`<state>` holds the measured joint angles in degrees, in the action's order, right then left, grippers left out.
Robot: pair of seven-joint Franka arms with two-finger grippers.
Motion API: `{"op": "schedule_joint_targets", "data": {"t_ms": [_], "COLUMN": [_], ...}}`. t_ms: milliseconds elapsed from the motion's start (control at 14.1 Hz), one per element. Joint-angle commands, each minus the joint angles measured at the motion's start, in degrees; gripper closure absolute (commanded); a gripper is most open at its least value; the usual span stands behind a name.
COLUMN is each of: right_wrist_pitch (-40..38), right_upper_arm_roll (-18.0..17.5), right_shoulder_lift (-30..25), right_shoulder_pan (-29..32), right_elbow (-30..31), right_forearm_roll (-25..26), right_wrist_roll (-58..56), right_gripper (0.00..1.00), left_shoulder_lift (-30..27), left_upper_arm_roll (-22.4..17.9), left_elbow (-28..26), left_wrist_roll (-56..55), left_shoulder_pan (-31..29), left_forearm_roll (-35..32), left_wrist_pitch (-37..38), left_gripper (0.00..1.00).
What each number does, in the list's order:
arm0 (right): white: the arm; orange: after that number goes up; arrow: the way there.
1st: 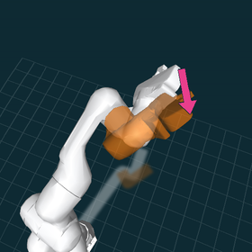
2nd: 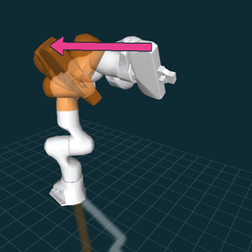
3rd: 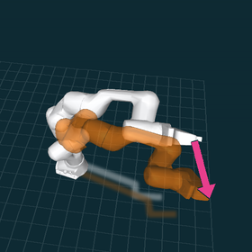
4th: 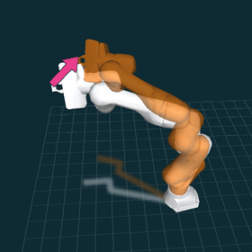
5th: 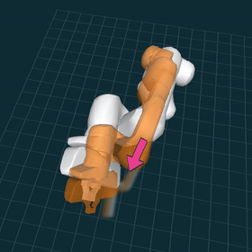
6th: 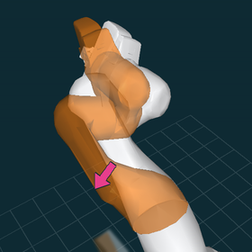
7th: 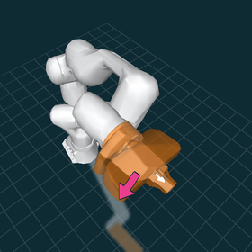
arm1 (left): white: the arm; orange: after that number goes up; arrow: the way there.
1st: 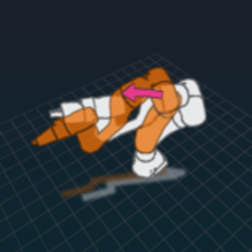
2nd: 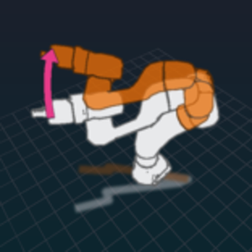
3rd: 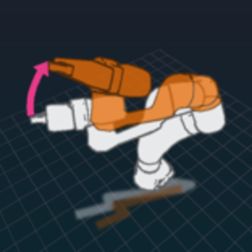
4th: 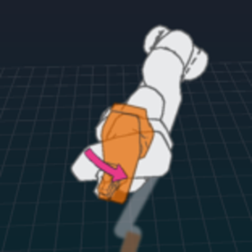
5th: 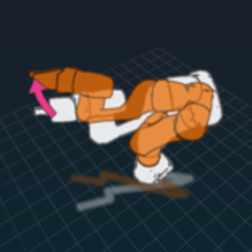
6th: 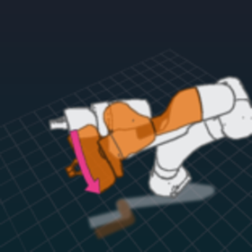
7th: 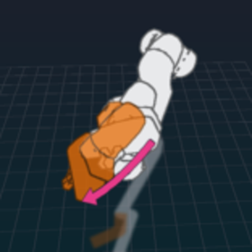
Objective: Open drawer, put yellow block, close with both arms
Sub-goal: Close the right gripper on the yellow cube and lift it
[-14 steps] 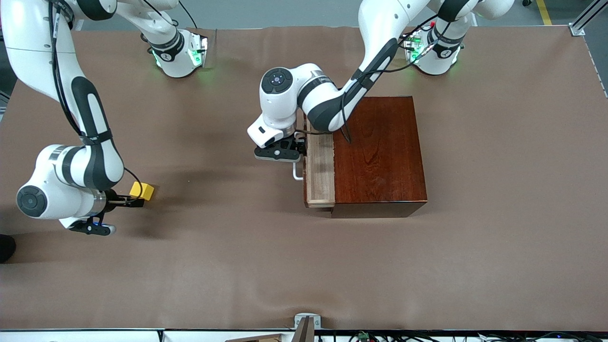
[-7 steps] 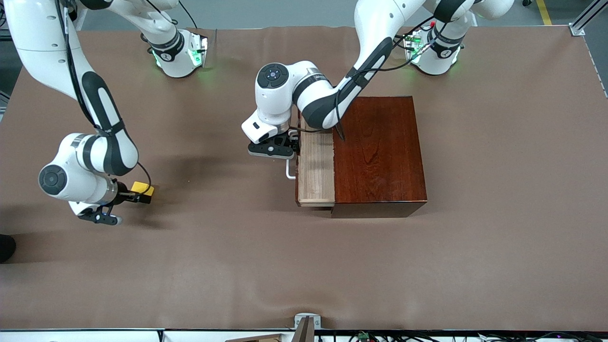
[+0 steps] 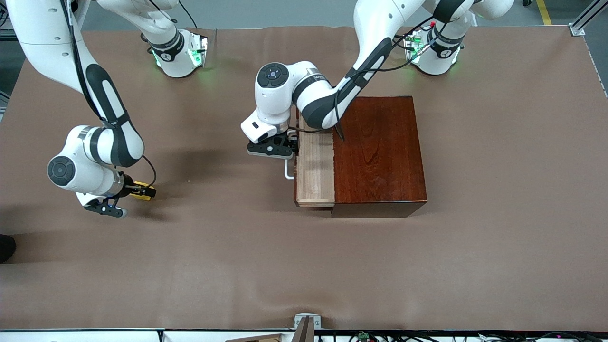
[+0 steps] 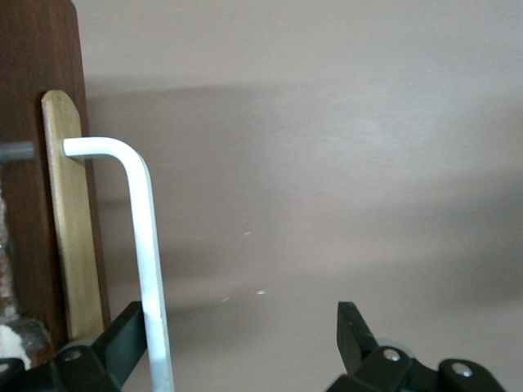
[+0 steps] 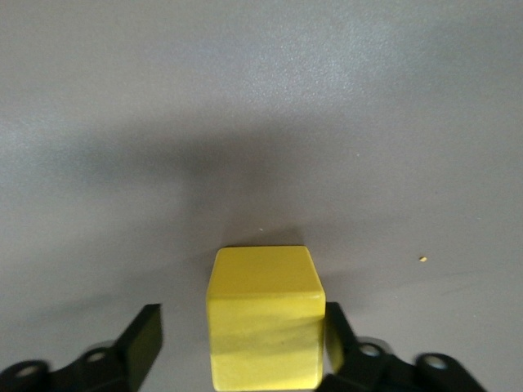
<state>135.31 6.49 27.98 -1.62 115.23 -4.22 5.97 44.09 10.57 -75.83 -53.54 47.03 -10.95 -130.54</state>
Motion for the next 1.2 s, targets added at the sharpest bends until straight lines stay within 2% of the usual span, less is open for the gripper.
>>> {"op": "schedule_joint_targets", "data": {"t_ms": [0,71,354,708,992,1133], "right_wrist_pitch": [0.4,0.1,-2.8,-20.6,-23.0,-23.0], "right_upper_arm_roll": [0.0,0.0,0.1,0.1,-0.1,-0.7], "right_shoulder_lift": [-2.1,-2.3,-2.4,-1.7,-1.7,-1.8], "right_shoulder_pan": [0.1,0.1,0.1,-0.1,-1.4,-1.3], "right_elbow": [2.2,2.2,0.7,-11.8,-17.4,-19.9], "right_forearm_roll": [-0.6,-0.5,-0.5,-0.4,-0.2,-0.8], "right_wrist_roll": [0.2,0.1,-3.5,-8.3,-9.1,-14.6], "right_gripper": [0.97,1.0,1.0,1.0,1.0,1.0], "left_shoulder_lift": [2.5,2.6,2.8,2.6,1.8,1.4], "left_upper_arm_roll": [0.1,0.1,0.1,0.1,-0.3,-0.5], "left_elbow": [2.6,2.6,2.8,3.1,3.1,3.1], "left_wrist_roll": [-0.7,-0.9,-2.8,-2.8,-2.9,-3.0], "left_shoulder_pan": [1.3,1.2,1.2,1.1,0.6,0.5], "left_forearm_roll": [1.0,1.0,2.6,4.0,4.1,4.0], "left_wrist_pitch": [-3.8,-4.4,-6.7,-6.7,-4.2,-3.2], "left_gripper": [0.0,0.0,0.0,0.0,0.0,0.0]}}
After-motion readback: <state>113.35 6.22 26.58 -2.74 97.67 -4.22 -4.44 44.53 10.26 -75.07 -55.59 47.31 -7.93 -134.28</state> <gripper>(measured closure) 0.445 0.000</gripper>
